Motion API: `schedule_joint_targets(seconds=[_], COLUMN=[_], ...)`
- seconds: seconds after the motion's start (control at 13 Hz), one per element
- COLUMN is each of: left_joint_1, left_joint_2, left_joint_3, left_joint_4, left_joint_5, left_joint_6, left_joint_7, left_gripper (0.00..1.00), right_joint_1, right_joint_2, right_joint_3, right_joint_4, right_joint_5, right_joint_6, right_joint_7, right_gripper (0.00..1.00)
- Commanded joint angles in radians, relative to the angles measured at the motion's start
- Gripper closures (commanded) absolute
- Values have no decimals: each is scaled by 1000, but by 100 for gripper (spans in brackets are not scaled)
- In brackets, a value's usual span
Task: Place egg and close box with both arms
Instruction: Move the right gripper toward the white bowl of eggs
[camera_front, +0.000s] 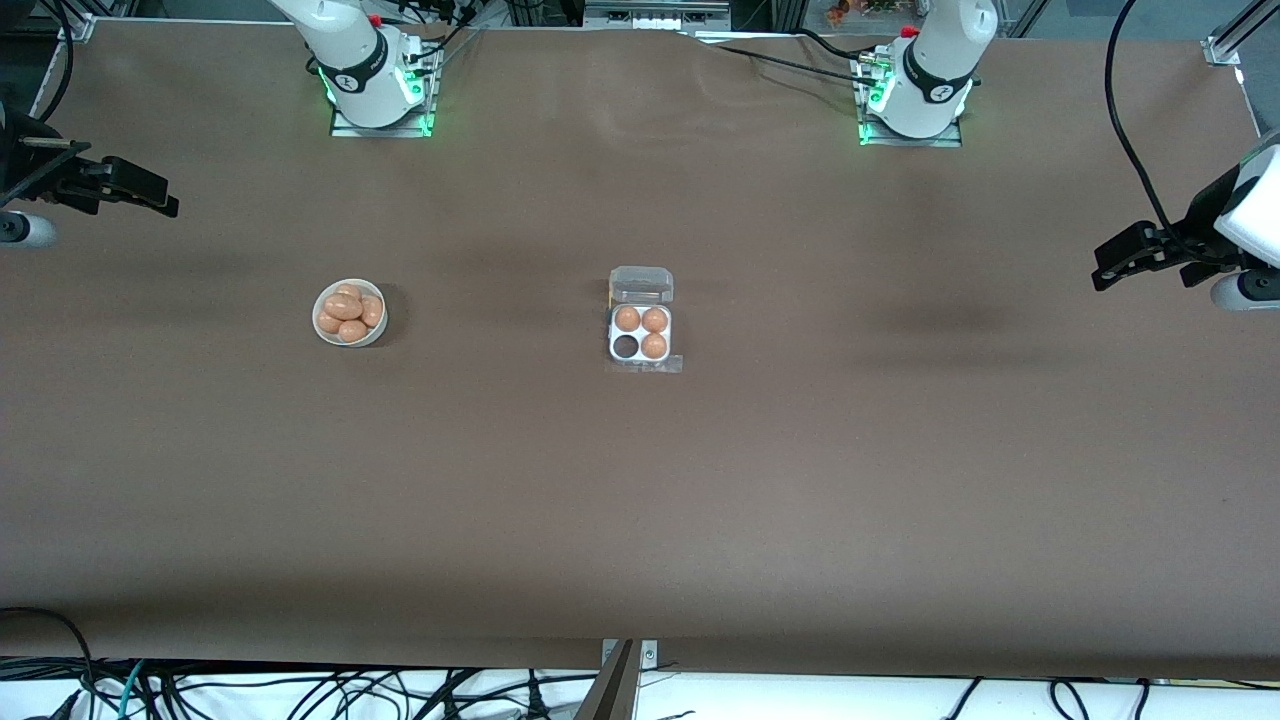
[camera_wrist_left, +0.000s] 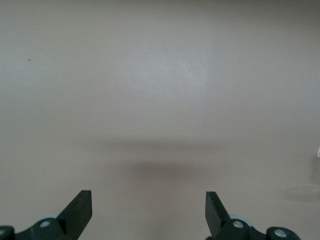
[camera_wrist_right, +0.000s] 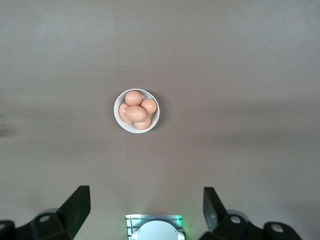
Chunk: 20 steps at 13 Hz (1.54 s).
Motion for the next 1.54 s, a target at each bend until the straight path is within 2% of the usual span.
schedule_joint_targets(seconds=[0.0, 0.69, 1.0, 1.15, 1.46], left_joint_1=[-7, -7, -7, -7, -7], left_joint_2=[6, 28, 35, 35, 41], left_joint_3=[-25, -27, -27, -27, -27], left_joint_4=[8, 22, 22, 22, 22], left_joint_5=[17, 5, 5, 5, 5], left_joint_6=[2, 2, 2, 2, 2], left_joint_7=[1, -2, 0, 0, -2], left_gripper=[0, 0, 0, 0, 0], right_joint_1=[-3, -5, -6, -5, -3], right_joint_2=[15, 18, 68, 108, 152], right_joint_3=[-3, -6, -6, -6, -3], right_joint_4=[32, 32, 23, 17, -96], right_joint_5=[15, 16, 53, 58, 62], right_joint_6=[-26, -31, -19, -14, 108], right_joint_7=[-14, 0, 6, 81, 96], right_gripper=[0, 0, 0, 0, 1])
